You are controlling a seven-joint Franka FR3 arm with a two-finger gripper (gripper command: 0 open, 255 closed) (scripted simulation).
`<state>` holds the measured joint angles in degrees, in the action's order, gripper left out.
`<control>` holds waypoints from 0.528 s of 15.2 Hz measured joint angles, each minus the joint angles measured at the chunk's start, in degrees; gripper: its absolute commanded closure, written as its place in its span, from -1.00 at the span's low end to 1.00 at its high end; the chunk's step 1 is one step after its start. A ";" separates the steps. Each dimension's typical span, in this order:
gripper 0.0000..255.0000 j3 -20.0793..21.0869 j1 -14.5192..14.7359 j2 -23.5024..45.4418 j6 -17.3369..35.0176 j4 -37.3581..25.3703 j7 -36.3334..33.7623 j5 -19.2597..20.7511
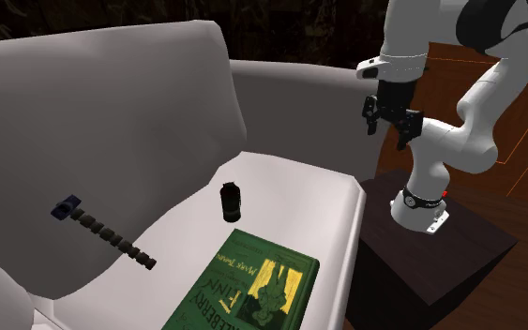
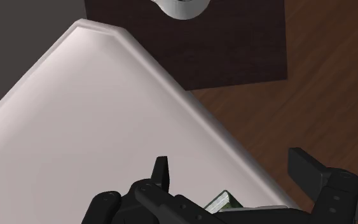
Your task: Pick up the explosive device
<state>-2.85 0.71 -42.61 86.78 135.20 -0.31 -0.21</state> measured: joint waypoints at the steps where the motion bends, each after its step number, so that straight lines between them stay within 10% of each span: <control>1: -1.00 0.00 0.00 0.00 0.00 0.00 0.00 0.00; 8: -1.00 -4.81 -1.22 9.70 8.21 -2.04 4.60 1.36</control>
<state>-7.66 -0.51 -32.91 94.99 133.16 4.29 1.15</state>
